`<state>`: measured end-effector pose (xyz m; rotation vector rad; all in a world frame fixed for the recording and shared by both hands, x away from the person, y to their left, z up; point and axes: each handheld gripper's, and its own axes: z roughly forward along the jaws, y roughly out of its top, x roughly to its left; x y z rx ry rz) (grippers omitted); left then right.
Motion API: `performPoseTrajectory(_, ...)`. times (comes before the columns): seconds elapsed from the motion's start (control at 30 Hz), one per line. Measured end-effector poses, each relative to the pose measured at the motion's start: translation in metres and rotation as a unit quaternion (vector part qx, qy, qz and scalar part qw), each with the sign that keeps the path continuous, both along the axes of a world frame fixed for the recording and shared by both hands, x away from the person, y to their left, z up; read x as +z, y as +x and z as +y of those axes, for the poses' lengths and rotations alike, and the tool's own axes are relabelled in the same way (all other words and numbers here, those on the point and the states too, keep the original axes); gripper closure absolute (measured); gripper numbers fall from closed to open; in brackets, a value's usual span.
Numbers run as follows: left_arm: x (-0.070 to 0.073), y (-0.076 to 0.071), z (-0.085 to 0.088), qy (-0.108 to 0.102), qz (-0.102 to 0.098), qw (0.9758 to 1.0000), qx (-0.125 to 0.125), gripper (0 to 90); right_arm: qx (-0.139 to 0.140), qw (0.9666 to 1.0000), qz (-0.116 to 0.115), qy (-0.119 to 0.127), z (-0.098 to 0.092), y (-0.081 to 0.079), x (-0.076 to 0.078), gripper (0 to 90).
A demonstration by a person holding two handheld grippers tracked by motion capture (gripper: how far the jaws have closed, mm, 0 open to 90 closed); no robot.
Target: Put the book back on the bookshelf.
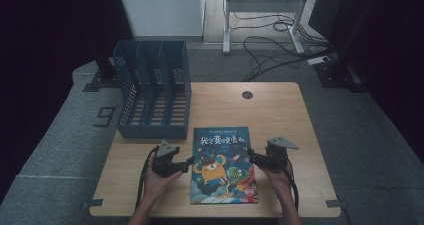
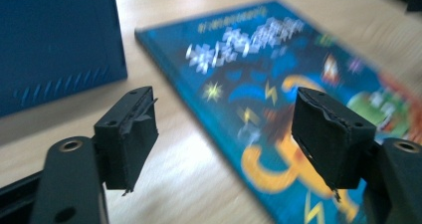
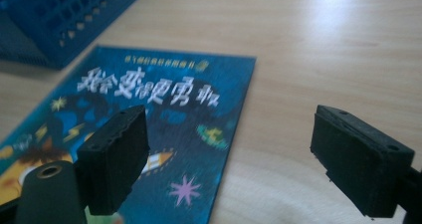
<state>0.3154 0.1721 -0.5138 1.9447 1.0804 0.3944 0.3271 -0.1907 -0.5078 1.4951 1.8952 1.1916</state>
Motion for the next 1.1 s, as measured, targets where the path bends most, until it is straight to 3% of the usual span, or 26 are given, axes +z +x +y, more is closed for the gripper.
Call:
performPoseTrajectory(0.13, -0.005, -0.001, 0.0, -0.001, 0.005, 1.0, 0.002, 25.2, 0.014, 0.9999, 0.006, 0.006, 0.009, -0.001, -0.005, 14.9)
performPoseTrajectory(0.17, -0.006, -0.001, -0.004, -0.001, 0.005, 1.0, 0.001, 25.2, 0.022, 0.9997, 0.009, -0.006, 0.014, -0.002, -0.008, 14.7)
performPoseTrajectory(0.37, -0.013, 0.001, -0.018, 0.005, 0.018, 0.9997, -0.016, 25.2, 0.034, 0.9991, 0.022, -0.01, 0.023, 0.0, -0.017, 14.9)
performPoseTrajectory(0.63, -0.02, -0.002, -0.031, 0.012, 0.028, 0.9995, -0.013, 23.7, 0.05, 0.9976, 0.042, -0.021, 0.033, 0.0, -0.027, 14.2)
performPoseTrajectory(0.77, -0.024, -0.001, -0.033, 0.014, 0.042, 0.9989, -0.014, 22.0, 0.053, 0.9972, 0.046, -0.026, 0.036, 0.001, -0.029, 14.2)
performPoseTrajectory(1.1, -0.027, -0.003, -0.041, 0.016, 0.051, 0.9982, -0.028, 21.5, 0.056, 0.9955, 0.068, -0.036, 0.042, 0.003, -0.037, 13.5)
